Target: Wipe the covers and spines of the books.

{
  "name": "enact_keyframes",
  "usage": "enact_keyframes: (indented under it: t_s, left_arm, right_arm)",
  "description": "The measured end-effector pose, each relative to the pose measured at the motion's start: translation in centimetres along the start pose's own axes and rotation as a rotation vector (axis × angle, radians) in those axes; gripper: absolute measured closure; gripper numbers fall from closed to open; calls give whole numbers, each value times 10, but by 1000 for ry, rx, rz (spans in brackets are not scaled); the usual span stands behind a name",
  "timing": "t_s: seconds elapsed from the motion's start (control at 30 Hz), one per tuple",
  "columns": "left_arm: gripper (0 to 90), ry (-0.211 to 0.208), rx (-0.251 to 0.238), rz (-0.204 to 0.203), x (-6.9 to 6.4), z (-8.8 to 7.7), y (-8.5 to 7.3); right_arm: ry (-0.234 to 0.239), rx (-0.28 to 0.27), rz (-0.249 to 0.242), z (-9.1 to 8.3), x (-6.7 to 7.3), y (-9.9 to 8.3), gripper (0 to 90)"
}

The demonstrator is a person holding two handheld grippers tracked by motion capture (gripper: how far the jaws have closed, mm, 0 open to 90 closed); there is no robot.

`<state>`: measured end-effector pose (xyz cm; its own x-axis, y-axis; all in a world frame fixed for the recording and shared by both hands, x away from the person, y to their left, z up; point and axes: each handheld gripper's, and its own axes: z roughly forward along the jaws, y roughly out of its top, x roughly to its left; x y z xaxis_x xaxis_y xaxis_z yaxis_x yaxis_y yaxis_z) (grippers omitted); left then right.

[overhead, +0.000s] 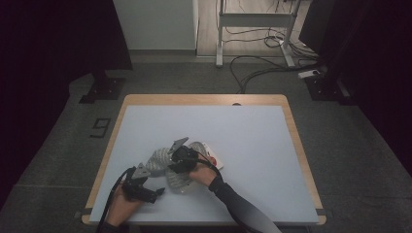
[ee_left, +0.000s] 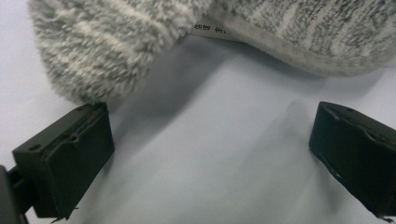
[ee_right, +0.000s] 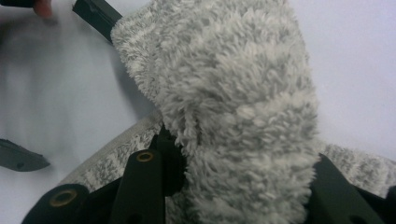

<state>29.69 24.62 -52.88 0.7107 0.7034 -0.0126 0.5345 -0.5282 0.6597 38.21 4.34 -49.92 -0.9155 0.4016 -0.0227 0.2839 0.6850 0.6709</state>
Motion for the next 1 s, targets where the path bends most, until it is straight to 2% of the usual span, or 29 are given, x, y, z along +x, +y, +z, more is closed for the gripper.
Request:
enact_keyframes:
  t_s: [0.13, 0.37, 1.0]
  left_arm:
    - [0, 0, 0, 0, 0, 0, 0]
    - [0, 0, 1, 3, 0, 0, 0]
    - [0, -1, 1, 2, 0, 0, 0]
  right_arm:
    - [-10, -3, 0, -8, 0, 0, 600]
    - [-24, -24, 9, -31, -6, -6, 599]
    - [-76, -54, 79, -85, -30, -41, 599]
